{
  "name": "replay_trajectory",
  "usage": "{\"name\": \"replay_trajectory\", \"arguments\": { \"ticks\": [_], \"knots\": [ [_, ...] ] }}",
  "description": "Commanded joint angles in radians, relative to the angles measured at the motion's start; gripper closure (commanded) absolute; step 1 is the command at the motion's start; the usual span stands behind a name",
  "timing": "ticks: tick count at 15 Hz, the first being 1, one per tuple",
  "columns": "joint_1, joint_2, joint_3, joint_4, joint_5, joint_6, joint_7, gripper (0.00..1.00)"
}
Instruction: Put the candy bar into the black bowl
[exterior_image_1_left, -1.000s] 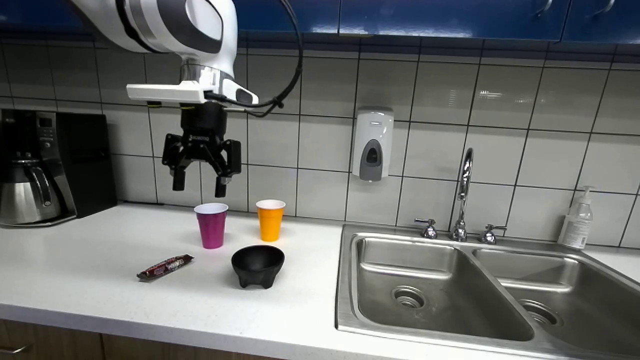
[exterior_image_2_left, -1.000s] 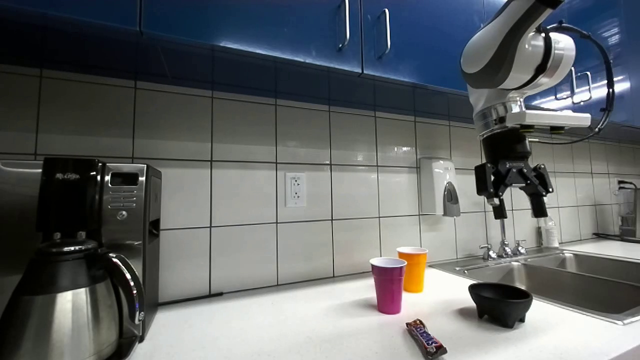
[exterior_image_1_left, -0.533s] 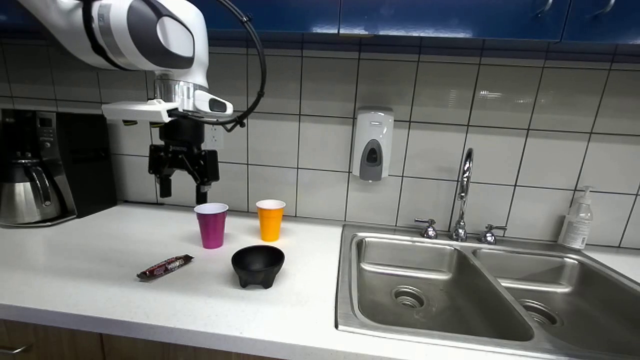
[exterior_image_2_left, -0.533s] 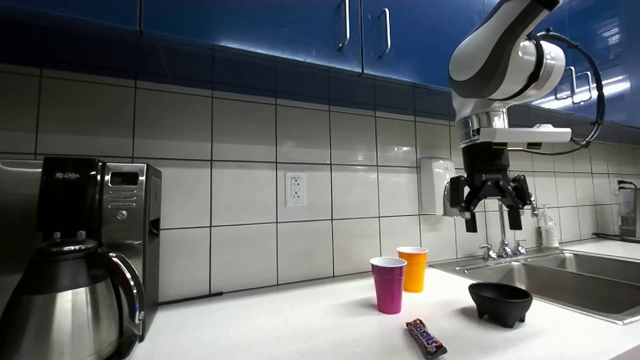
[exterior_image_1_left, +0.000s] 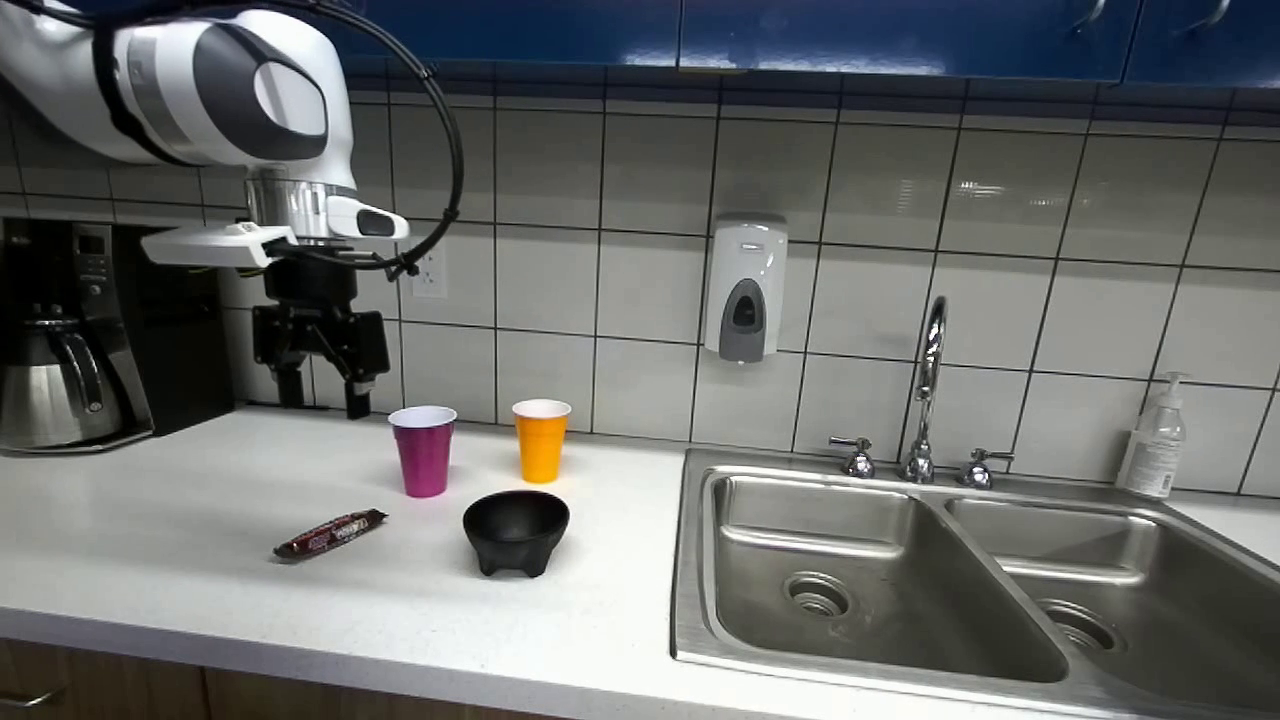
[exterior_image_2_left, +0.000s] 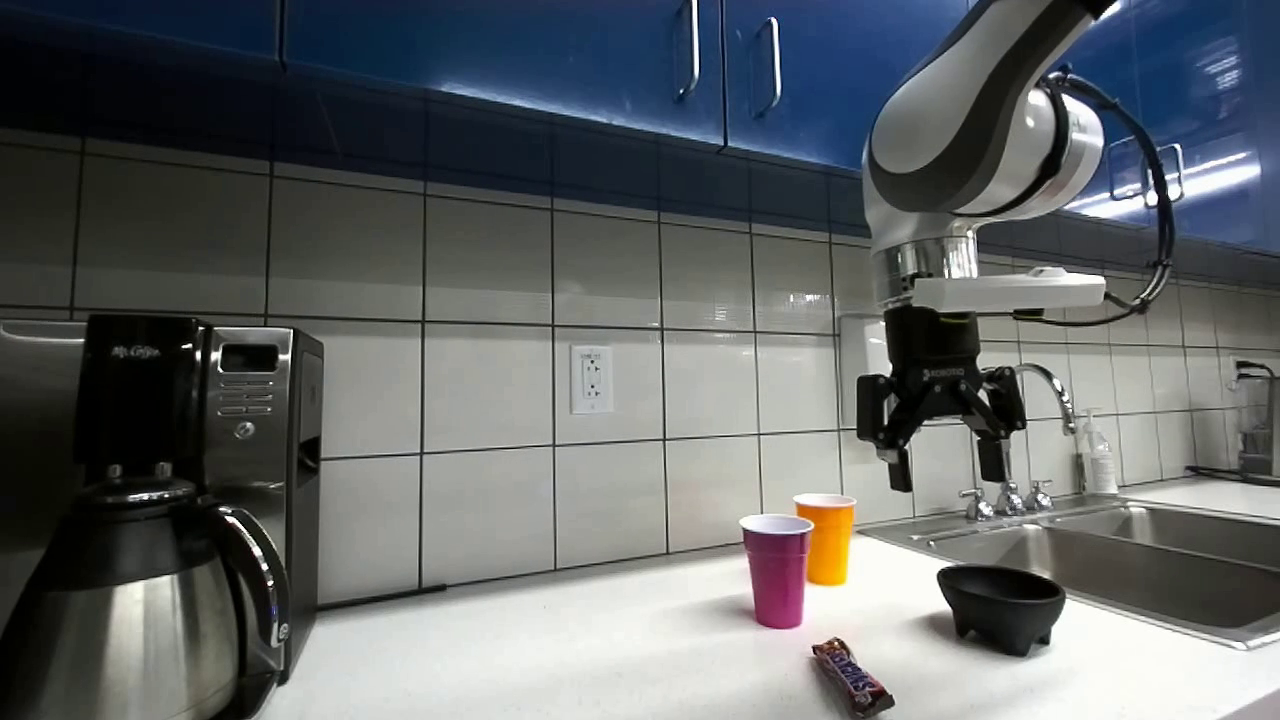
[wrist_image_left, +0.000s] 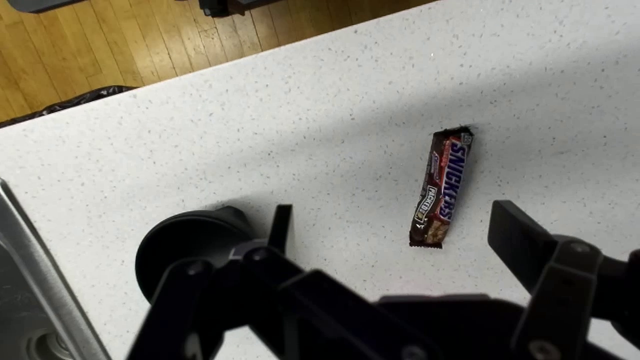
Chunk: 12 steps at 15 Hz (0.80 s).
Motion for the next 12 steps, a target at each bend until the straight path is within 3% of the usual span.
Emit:
{"name": "replay_trajectory", "arguments": {
  "ticks": [1, 12],
  "knots": [
    [0.008, 0.005, 0.040, -0.017, 0.009, 0.035, 0.076, 0.00],
    [0.017, 0.072, 0.130, -0.042, 0.008, 0.142, 0.325, 0.00]
  ]
}}
